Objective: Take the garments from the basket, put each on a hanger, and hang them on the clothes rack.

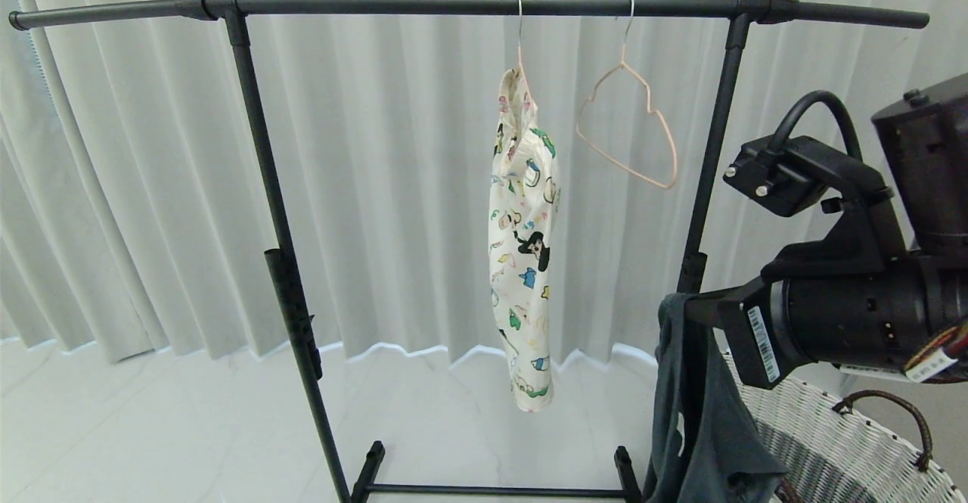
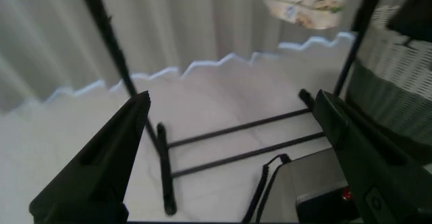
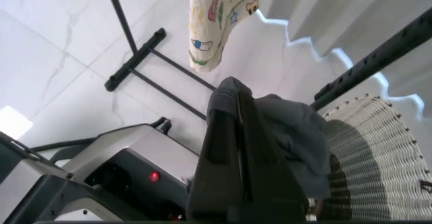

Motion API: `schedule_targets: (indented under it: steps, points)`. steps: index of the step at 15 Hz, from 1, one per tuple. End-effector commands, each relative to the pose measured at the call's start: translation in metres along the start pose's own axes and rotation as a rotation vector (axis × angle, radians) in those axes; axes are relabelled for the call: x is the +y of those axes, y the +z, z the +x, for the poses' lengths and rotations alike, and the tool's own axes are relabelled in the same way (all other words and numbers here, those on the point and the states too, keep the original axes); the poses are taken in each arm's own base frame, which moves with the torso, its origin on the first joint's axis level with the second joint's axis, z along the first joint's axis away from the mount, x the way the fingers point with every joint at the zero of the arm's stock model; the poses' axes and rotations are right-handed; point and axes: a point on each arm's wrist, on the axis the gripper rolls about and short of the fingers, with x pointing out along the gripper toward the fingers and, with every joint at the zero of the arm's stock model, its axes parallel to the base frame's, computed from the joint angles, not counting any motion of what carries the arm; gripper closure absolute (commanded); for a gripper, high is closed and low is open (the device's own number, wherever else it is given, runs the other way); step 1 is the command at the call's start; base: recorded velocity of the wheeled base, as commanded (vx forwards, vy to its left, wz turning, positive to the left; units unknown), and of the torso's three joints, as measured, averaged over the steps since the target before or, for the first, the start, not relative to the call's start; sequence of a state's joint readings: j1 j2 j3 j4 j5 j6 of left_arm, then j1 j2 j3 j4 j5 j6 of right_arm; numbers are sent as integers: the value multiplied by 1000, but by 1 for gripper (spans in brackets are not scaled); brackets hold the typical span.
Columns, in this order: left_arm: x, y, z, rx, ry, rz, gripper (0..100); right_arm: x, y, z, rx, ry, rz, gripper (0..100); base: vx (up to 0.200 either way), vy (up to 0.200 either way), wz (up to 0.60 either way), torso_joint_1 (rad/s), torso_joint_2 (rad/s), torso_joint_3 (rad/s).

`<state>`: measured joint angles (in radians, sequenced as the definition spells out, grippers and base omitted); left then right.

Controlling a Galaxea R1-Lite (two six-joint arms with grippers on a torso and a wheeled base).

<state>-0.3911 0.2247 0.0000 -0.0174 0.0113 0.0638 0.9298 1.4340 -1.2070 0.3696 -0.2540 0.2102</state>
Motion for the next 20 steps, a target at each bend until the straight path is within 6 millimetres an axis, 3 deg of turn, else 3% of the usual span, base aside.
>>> schedule_targets:
  steps: [1,3,5,7,8,12,15,20]
  points:
    - [0,-1,-7,-89,-16,7,0,1,2,3,0,1,-1,100,0,0,0,0,0,0]
    - [5,69,-9,-145,-34,-165,0,2,4,5,0,2,-1,100,0,0,0,0,0,0]
    - [8,151,19,-144,-47,-198,0,4,3,11,9,2,-3,100,0,0,0,0,0,0]
    - [-1,190,57,-84,-164,-154,0,6,8,16,-20,11,5,100,0,0,0,0,0,0]
    - [-12,198,77,-29,-239,-139,0,7,12,15,-45,16,11,100,0,0,0,0,0,0]
    - [-65,177,131,234,-439,-114,0,8,27,8,-102,33,28,100,0,0,0,0,0,0]
    - [-110,166,162,314,-534,-168,0,14,36,-4,-151,78,30,100,0,0,0,0,0,0]
    - [-157,140,228,365,-547,-145,0,13,36,-14,-170,91,34,100,0,0,0,0,0,0]
